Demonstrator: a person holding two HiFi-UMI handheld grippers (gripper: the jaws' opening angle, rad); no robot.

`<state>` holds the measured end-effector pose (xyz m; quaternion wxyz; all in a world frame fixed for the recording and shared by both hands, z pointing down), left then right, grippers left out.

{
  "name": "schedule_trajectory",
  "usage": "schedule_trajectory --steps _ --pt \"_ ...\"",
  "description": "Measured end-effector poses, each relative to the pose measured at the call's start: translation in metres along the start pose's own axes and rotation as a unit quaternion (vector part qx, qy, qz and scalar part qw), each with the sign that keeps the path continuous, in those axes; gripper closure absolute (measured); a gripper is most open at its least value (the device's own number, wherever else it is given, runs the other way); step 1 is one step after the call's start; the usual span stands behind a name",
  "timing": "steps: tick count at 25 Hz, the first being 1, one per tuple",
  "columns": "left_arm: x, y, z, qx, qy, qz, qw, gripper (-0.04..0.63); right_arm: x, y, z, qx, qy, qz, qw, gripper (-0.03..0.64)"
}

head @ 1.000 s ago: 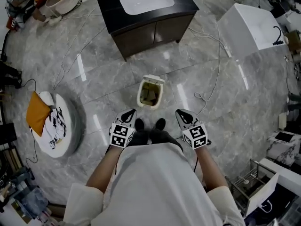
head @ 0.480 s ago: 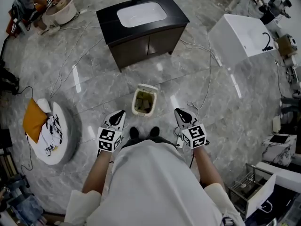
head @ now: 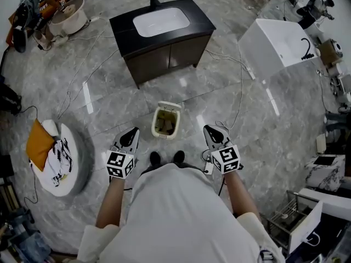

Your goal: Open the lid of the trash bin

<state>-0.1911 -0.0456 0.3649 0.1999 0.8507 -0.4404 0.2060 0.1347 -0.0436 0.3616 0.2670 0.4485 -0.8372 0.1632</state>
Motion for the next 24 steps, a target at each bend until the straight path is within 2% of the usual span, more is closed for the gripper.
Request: schedule_trajectory --steps 24 --pt "0.007 -0.003 0.006 -0.015 -0.015 0.005 0.9998 0.575 -0.003 -0.014 0.01 -0.006 -0.013 -0.007 1.0 0.583"
Point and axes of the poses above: the fingertips, and each gripper's own axes: x forward along the fingers, y to its left, z out of its top, the point moved 6 cm from there along -x, backward along the fingers, and after that the axes turned 7 degrees about y, right-handed, at the moved point
